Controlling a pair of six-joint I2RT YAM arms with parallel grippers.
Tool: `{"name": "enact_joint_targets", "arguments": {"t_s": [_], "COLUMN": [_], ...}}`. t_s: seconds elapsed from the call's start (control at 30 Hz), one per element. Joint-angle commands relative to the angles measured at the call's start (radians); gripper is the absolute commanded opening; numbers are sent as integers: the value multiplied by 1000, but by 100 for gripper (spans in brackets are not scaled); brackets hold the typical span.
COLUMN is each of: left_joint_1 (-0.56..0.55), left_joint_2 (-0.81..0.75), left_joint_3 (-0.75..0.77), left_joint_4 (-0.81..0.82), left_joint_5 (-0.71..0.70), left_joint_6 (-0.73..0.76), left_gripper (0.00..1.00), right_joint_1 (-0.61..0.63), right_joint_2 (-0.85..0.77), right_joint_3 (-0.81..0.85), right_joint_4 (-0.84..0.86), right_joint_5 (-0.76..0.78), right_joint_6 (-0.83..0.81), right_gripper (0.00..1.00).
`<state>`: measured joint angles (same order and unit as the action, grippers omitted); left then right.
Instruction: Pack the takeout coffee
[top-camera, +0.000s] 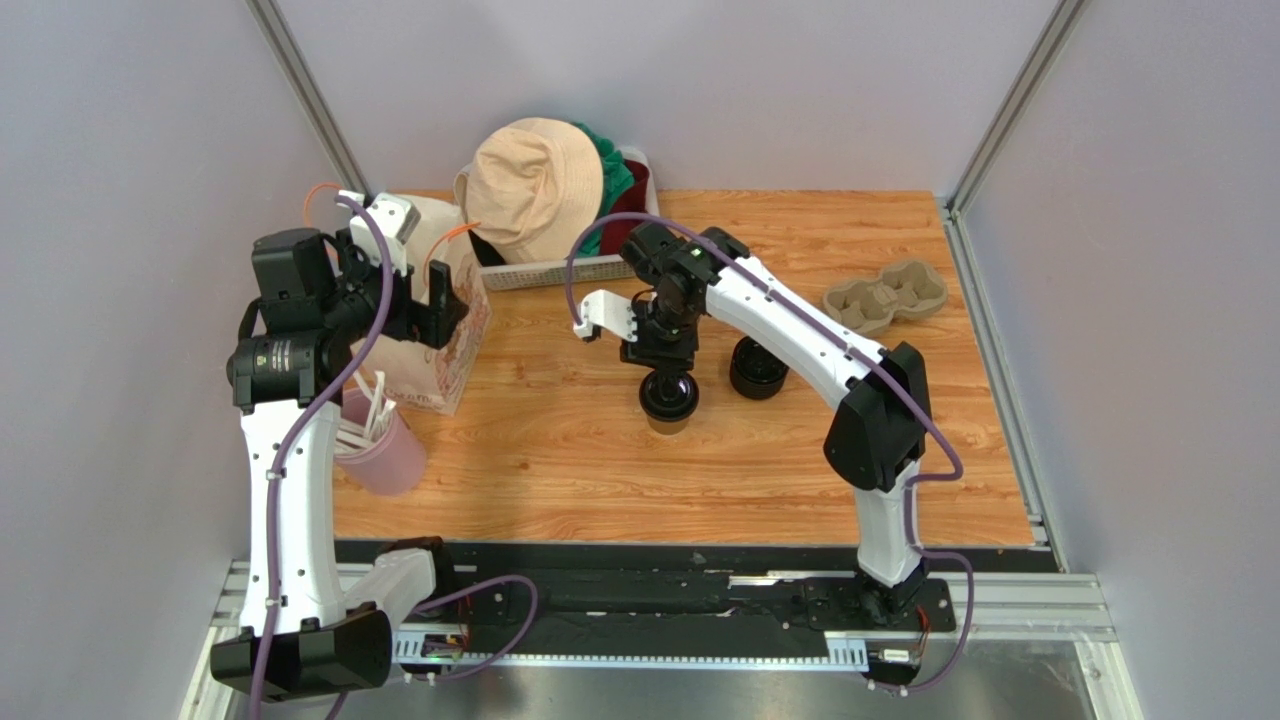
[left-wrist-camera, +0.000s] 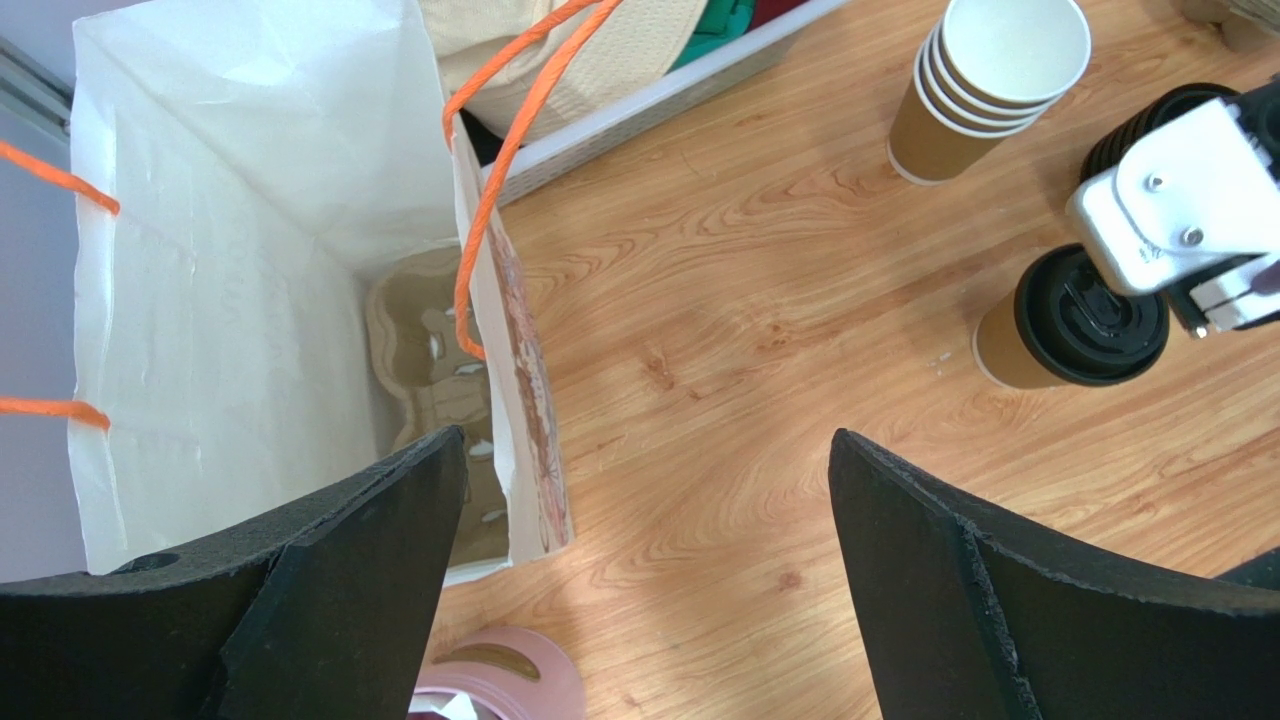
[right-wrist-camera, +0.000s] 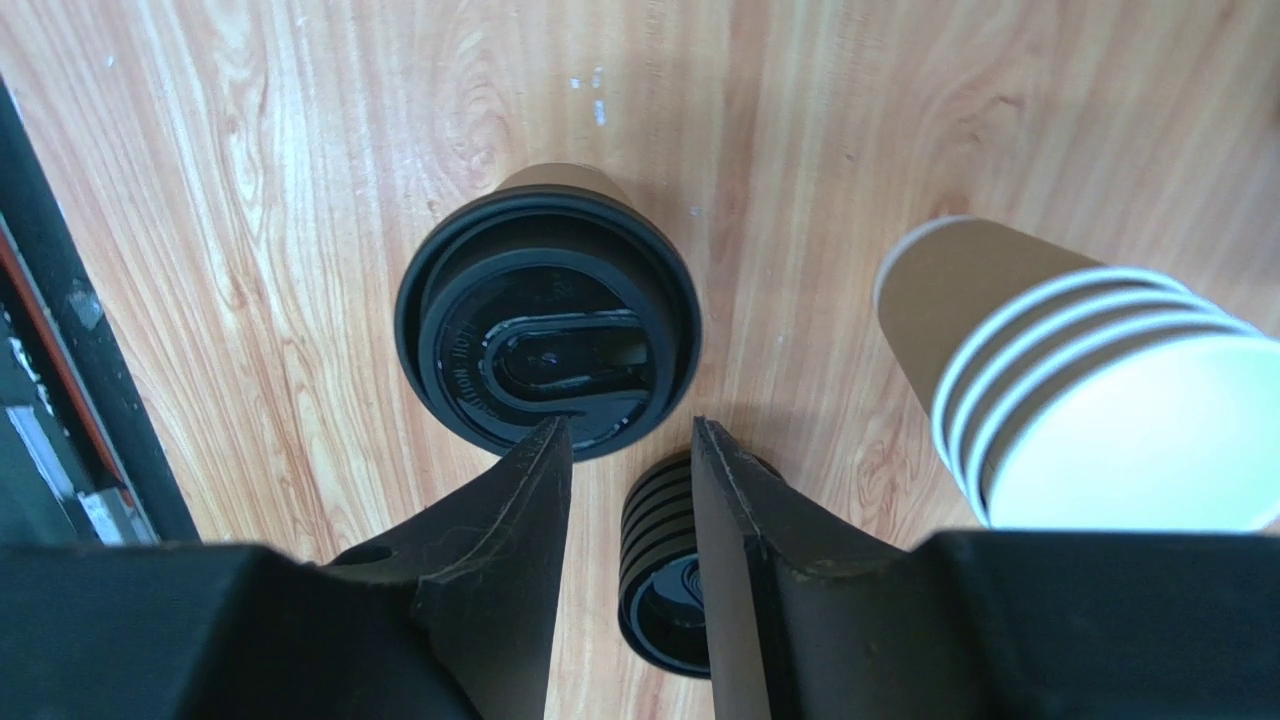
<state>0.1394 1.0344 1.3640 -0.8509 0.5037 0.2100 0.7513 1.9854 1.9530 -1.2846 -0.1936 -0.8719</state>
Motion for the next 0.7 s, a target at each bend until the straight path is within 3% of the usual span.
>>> {"name": "enact_joint_targets", "arguments": {"t_s": [0.0,0.67], "left_joint_1": [9,15], "left_joint_2": [-4,-10], "left_joint_3": [1,-9], "left_joint_4": [23,30], "left_joint_5": [10,10], "left_joint_6": [-15,-15], "left_gripper": [99,99], "right_joint_1": [2,-35], "right_joint_2": [21,92], "right_joint_3": [-9,-5], "right_joint_4": [-19,14], "right_joint_5": [-69,-72], "right_joint_6": [-91,-114], "right_gripper": [40,40]}}
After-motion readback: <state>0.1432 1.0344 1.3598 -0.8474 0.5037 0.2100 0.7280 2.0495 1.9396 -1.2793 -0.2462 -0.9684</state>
